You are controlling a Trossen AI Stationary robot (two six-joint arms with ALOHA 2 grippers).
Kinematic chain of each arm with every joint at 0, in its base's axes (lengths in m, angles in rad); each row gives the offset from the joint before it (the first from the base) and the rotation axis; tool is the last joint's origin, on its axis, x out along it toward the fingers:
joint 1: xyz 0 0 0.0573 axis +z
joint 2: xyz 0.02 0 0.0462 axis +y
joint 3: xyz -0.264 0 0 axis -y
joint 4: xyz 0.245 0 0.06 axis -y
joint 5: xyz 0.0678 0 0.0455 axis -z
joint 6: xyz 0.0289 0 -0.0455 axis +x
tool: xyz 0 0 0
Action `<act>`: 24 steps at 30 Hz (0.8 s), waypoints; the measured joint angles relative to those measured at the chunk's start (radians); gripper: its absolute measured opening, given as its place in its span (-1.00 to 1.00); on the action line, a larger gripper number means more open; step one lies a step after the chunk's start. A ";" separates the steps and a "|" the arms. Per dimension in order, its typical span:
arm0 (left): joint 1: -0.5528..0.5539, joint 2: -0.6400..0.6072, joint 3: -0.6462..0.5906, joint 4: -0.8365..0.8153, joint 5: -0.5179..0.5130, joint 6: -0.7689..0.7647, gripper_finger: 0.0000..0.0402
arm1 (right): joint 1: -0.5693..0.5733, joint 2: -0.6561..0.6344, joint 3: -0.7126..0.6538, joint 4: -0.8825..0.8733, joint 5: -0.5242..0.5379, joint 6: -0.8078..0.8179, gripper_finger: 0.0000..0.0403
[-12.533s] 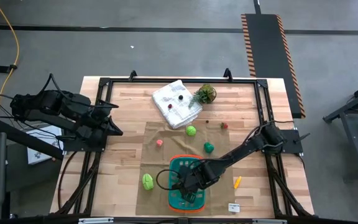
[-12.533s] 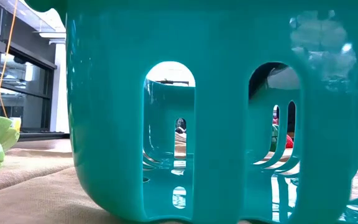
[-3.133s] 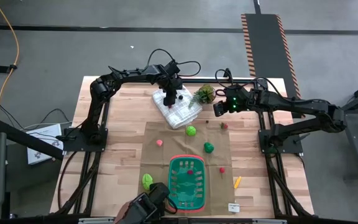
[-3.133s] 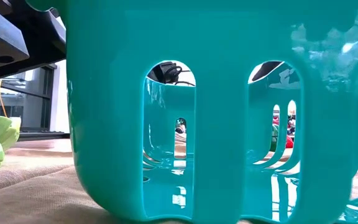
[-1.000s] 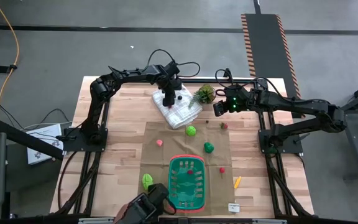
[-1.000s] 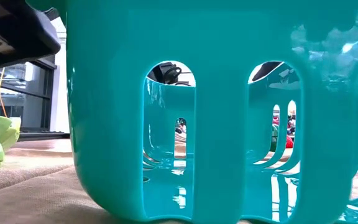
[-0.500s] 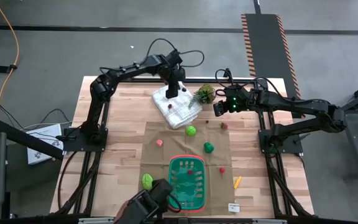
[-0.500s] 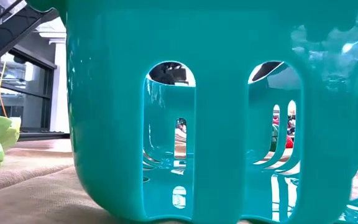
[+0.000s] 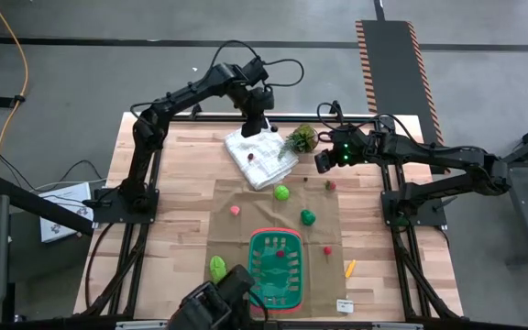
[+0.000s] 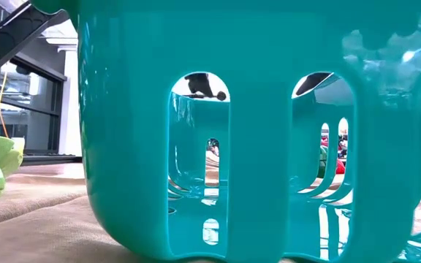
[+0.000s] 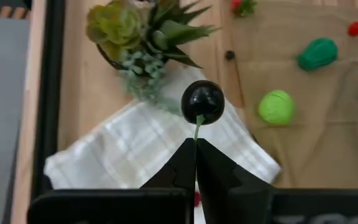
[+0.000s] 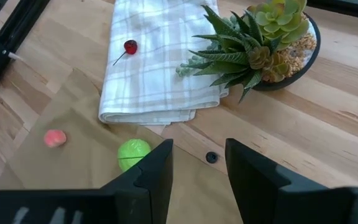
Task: Pick and placing Produce into tupperware
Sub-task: Put the black cherry into the blue bin
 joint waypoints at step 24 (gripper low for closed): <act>-0.446 -0.211 0.000 -0.336 -0.031 -0.137 -1.00 | 0.001 0.000 0.000 -0.012 -0.199 -0.126 -0.32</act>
